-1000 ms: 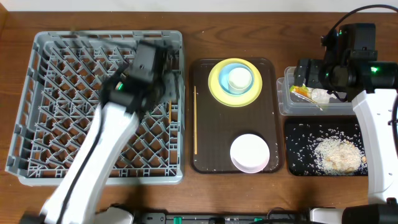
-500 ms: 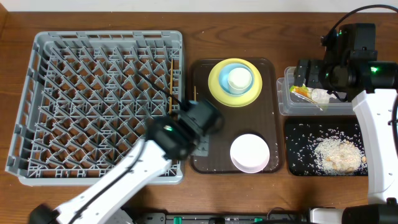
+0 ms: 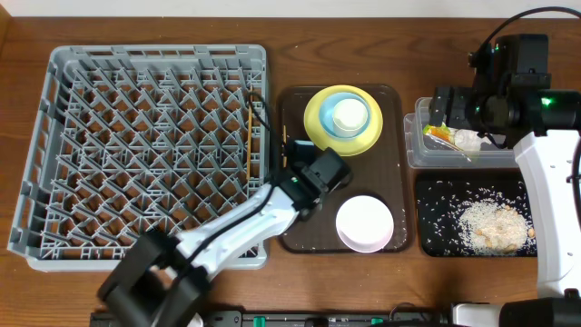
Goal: Sort waste into correct bins and load items into the dishwasher rack
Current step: 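Move the left gripper back to the second chopstick on the brown tray, then close the left gripper on the second wooden chopstick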
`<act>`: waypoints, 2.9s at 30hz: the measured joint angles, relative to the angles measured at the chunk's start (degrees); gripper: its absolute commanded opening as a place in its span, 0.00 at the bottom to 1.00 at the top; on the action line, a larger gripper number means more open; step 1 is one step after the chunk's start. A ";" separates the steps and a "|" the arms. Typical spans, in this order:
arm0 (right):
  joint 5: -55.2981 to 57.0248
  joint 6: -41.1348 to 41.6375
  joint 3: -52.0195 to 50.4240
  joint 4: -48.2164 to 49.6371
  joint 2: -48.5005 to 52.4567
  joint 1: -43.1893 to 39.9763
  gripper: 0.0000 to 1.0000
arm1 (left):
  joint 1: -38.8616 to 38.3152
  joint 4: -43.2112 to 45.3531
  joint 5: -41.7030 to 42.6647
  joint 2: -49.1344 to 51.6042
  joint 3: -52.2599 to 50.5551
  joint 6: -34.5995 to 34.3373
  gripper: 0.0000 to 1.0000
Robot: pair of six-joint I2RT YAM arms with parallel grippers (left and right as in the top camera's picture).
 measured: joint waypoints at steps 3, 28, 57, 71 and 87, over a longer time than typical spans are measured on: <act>0.02 0.00 0.00 0.00 0.00 0.00 0.99 | 0.15 1.44 -2.78 3.50 0.00 0.04 0.38; 0.02 -0.02 0.00 0.00 0.00 0.00 0.99 | 5.60 5.73 2.21 6.69 0.00 4.52 0.31; 0.02 0.00 0.00 -0.02 0.00 0.00 0.99 | 5.35 8.17 5.03 7.67 0.15 1.44 0.31; 0.02 -0.02 0.00 0.00 0.00 0.00 0.99 | 5.14 8.22 6.47 8.28 0.15 0.20 0.31; 0.02 0.00 0.00 0.00 0.00 0.00 0.99 | 2.99 9.20 7.93 8.28 0.15 -0.02 0.30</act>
